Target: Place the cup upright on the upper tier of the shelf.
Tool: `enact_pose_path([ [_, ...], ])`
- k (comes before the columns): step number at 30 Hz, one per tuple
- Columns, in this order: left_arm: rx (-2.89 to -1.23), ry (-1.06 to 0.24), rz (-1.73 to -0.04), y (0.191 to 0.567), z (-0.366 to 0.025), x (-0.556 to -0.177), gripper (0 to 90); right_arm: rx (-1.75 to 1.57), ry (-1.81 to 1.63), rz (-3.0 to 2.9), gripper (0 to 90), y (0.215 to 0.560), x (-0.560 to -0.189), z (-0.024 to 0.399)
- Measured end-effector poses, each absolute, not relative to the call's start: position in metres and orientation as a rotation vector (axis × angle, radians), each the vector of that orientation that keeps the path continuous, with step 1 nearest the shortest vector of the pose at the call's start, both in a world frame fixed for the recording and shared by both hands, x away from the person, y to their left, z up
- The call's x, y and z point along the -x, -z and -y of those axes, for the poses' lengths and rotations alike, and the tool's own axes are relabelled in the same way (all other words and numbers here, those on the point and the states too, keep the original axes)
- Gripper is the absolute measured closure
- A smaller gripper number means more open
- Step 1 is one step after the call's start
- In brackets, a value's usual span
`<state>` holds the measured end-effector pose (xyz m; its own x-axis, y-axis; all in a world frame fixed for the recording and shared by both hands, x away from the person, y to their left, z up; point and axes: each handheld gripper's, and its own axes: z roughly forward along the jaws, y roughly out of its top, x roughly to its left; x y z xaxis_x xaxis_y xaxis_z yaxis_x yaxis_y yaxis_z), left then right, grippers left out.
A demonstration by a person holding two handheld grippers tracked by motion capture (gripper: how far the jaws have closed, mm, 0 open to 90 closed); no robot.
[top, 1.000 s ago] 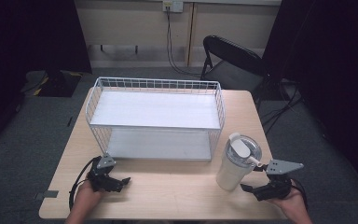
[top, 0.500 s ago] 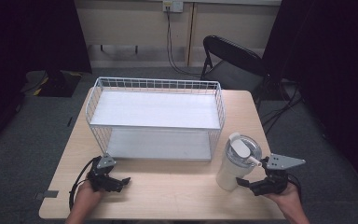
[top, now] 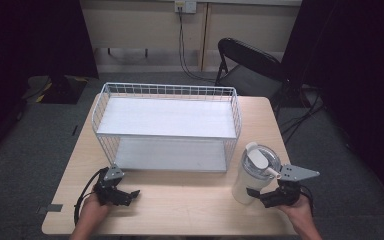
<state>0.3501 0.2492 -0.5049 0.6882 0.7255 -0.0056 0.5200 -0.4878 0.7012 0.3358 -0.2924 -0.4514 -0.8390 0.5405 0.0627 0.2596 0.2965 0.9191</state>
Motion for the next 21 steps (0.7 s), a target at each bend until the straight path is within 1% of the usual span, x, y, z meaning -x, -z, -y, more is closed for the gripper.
enact_pose_path([
  [9,-2.202,-0.382,-0.949,0.5049,-0.2492,-0.3502,0.0,-0.729,-1.618,-2.261,8.0,0.4581,-0.3361,0.2905],
  [21,-2.202,-0.381,-0.949,0.5049,-0.2492,-0.3502,0.0,-0.728,-1.561,-2.257,9.4,0.4522,-0.3323,0.2872],
])
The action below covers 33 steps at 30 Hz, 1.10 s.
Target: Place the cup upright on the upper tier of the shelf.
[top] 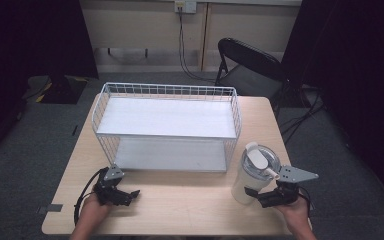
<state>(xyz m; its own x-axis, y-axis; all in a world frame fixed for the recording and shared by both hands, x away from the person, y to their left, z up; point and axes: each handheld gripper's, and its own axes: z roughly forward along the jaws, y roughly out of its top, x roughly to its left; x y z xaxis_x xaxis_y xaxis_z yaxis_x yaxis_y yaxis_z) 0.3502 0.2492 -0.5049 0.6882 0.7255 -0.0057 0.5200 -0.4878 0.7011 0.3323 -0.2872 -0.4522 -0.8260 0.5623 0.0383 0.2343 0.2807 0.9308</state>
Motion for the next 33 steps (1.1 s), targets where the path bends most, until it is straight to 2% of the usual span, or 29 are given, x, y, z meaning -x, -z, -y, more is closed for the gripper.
enact_pose_path([
  [33,-2.202,-0.381,-0.950,0.505,-0.249,-0.350,0.0,-0.680,-1.853,-2.095,9.8,0.408,-0.332,0.274],
])
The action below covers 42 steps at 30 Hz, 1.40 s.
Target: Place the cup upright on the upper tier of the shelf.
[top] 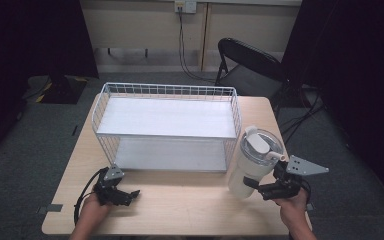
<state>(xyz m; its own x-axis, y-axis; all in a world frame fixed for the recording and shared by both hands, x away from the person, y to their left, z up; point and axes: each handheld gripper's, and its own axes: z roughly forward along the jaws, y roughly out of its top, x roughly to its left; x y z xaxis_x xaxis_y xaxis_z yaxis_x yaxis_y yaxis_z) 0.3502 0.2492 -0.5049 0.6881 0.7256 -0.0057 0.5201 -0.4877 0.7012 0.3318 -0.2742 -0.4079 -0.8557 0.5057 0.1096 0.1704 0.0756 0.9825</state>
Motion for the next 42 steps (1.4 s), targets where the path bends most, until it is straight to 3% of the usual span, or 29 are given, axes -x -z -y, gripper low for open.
enact_pose_path([
  [42,-2.203,-0.381,-0.950,0.505,-0.249,-0.350,0.1,-0.562,-1.899,-2.116,9.8,0.340,-0.351,0.227],
])
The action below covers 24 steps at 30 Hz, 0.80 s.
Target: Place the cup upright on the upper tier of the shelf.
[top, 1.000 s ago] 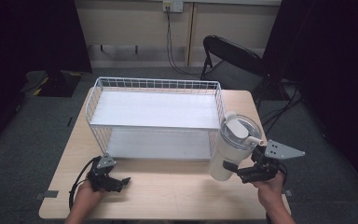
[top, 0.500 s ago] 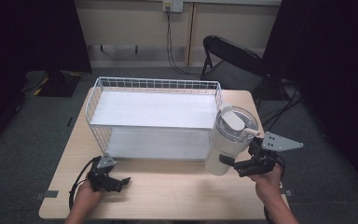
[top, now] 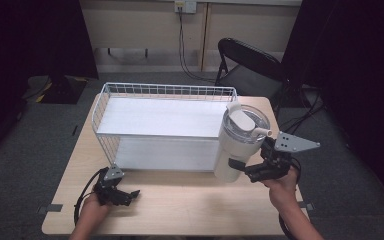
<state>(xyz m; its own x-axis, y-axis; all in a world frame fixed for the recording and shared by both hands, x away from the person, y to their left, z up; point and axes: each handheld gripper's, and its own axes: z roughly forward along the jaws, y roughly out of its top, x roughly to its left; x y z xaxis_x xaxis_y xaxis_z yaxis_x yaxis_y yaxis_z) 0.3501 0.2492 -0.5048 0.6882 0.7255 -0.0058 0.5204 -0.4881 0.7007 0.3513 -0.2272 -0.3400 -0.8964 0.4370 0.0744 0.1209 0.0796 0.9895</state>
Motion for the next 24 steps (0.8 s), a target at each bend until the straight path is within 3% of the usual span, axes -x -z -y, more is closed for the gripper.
enact_pose_path([
  [24,-2.203,-0.381,-0.950,0.505,-0.249,-0.350,0.0,-0.541,-1.918,-2.127,9.8,0.299,-0.367,0.199],
])
